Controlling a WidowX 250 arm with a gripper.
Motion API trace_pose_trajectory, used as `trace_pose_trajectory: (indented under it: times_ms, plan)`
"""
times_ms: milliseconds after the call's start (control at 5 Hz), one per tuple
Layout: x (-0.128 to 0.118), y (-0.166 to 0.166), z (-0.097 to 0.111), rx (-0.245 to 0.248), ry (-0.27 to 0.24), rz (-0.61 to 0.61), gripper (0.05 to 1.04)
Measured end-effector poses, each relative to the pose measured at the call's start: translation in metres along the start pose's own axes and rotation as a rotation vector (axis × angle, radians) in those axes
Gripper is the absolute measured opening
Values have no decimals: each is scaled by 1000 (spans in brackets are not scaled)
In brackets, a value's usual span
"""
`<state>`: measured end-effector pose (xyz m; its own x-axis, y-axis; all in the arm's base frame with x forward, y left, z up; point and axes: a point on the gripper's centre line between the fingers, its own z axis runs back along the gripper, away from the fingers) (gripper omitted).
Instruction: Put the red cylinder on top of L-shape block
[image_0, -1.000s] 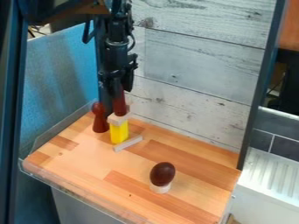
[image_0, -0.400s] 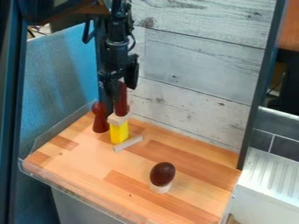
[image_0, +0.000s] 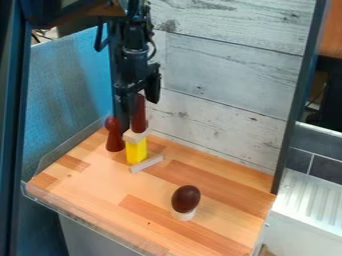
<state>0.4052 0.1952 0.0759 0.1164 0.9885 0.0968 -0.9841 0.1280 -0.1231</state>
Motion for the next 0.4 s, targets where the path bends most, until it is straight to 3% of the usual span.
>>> trace_pose_trajectory:
  times_ms: [200, 400]
  plan:
    - [1, 3, 18, -68, 57, 0, 1000]
    - [3, 6, 55, -167, 59, 4, 1000]
